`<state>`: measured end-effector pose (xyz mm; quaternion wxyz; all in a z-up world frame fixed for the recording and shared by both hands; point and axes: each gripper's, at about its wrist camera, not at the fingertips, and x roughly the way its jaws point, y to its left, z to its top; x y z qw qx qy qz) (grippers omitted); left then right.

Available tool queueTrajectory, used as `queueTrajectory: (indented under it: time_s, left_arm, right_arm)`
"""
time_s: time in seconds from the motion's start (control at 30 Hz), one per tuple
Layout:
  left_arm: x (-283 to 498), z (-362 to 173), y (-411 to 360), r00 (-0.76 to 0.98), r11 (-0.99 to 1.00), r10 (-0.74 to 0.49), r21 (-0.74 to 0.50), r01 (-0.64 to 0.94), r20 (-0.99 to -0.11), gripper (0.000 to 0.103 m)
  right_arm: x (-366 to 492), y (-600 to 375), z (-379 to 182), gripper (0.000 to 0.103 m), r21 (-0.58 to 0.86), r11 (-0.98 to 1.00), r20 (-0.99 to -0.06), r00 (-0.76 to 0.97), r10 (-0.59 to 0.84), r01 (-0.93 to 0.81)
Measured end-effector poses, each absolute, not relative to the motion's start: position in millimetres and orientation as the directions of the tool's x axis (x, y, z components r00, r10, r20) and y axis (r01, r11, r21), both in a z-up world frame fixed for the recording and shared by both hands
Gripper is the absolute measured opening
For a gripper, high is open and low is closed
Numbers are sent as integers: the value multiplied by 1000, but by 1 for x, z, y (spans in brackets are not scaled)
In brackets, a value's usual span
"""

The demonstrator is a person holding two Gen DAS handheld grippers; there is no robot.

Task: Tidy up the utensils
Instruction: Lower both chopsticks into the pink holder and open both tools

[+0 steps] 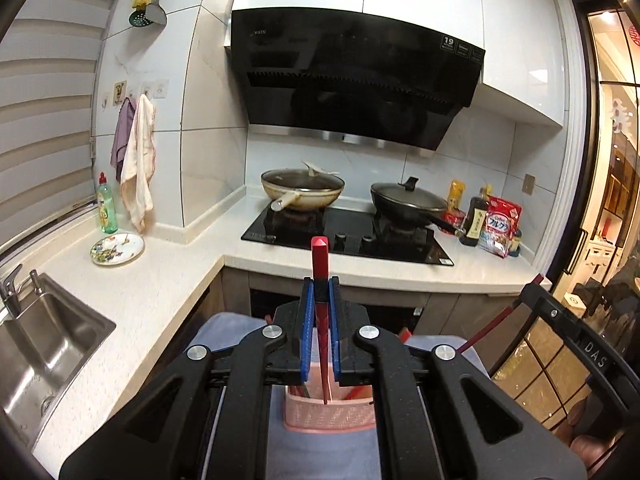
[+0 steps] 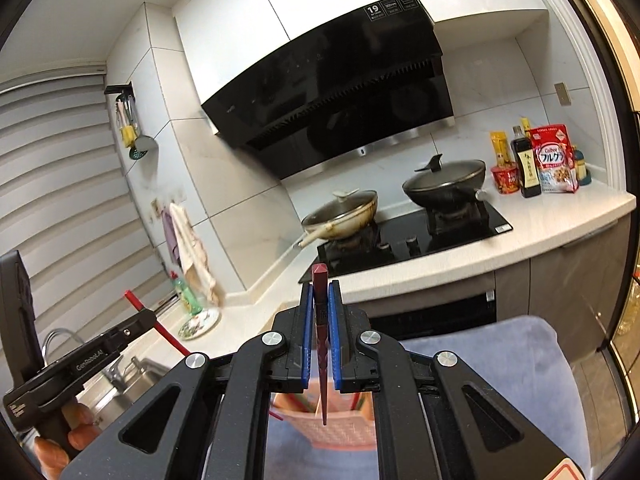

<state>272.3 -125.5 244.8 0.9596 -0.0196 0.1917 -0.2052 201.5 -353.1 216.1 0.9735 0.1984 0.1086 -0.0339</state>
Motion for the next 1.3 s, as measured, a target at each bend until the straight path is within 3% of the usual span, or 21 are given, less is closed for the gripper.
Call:
queueTrajectory:
  time_s: [0.83, 0.93, 1.1, 1.17, 1.3]
  left_arm:
    - [342, 153, -153, 793, 931, -357, -116, 347, -493, 7]
    - [341, 149, -151, 797, 934, -350, -116, 338, -492, 15]
    - [334, 151, -146, 804, 938, -340, -111, 329, -488, 23]
    - [330, 153, -144, 808, 940, -334, -109, 324, -486, 35]
    - [315, 159, -141, 820, 944, -319, -87, 317, -475, 37]
  right_arm:
    - [291, -349, 112, 8, 339, 929, -458, 889, 24, 150]
    - [289, -349, 111, 15, 336, 929, -460, 888, 19, 154]
    - [280, -349, 114, 15, 337, 929, -454, 891, 16, 155]
    - [274, -348, 117, 16, 330, 931, -451, 893, 10, 156]
    - [257, -345, 125, 22, 323, 934, -438, 899, 4, 153]
